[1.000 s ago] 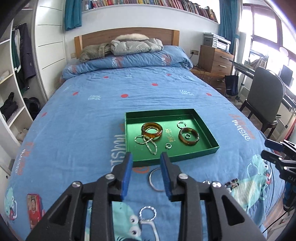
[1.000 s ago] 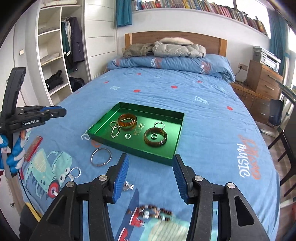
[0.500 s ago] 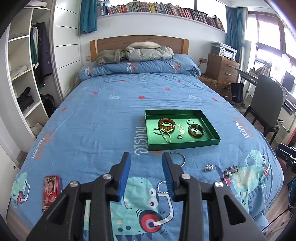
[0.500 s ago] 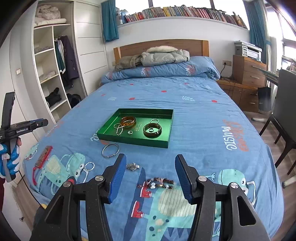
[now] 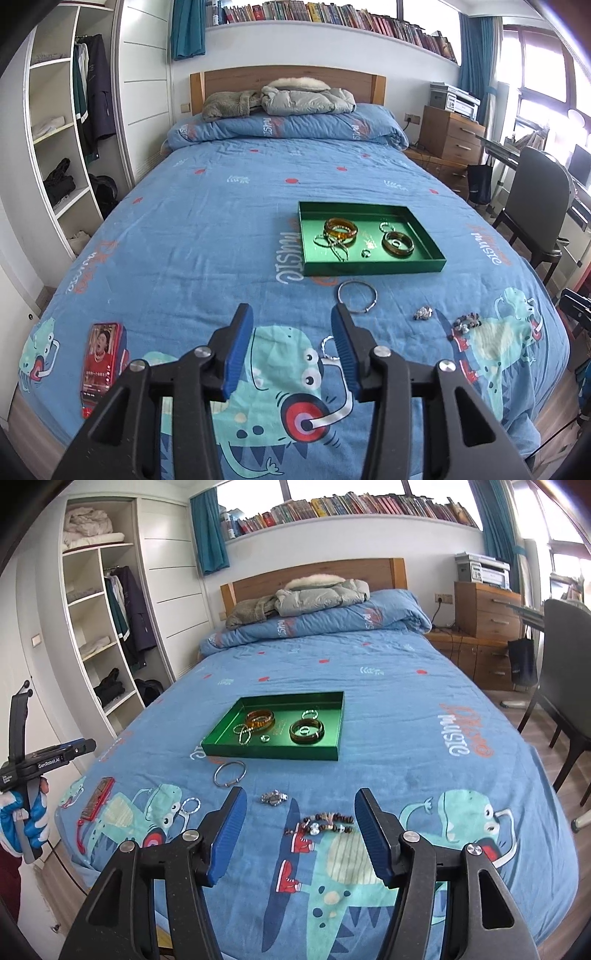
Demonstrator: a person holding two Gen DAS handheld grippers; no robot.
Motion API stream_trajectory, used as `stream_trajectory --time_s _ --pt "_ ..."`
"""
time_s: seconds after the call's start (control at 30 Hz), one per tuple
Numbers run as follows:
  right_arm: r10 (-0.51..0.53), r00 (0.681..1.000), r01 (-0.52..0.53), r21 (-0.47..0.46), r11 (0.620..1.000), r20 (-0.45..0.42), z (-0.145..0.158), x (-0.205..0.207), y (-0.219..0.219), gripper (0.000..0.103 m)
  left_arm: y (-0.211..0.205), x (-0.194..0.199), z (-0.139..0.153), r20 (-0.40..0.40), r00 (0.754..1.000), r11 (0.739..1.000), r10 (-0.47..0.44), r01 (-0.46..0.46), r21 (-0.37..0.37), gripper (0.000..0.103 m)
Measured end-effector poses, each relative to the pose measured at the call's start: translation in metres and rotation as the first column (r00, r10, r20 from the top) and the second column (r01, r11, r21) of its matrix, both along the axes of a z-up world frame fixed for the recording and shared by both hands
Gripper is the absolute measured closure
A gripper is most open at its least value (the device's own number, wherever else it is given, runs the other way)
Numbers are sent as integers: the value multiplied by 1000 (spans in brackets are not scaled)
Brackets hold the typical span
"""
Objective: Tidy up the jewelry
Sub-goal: 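Withdraw both tools from the tray toward the remaining jewelry on the bed, then grasp the twisted silver hoop with the left tool while the right tool grasps the bead bracelet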
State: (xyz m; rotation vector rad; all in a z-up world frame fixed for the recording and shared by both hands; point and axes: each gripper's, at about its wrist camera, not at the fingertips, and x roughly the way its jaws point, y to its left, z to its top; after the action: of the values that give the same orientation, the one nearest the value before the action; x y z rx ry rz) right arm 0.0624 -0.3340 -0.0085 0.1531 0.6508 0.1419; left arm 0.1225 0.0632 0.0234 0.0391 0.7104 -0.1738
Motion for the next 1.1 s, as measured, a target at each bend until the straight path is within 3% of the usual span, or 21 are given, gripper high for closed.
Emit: stream_trajectory --time_s 0.77,1.1 --pt "1 979 12 60 998 -204 -99 68 6 43 -21 62 -101 -178 984 999 -32 28 -28 61" --pt "-6 959 34 94 995 -284 -139 91 4 43 -38 74 -140 -237 965 993 -111 96 -73 61"
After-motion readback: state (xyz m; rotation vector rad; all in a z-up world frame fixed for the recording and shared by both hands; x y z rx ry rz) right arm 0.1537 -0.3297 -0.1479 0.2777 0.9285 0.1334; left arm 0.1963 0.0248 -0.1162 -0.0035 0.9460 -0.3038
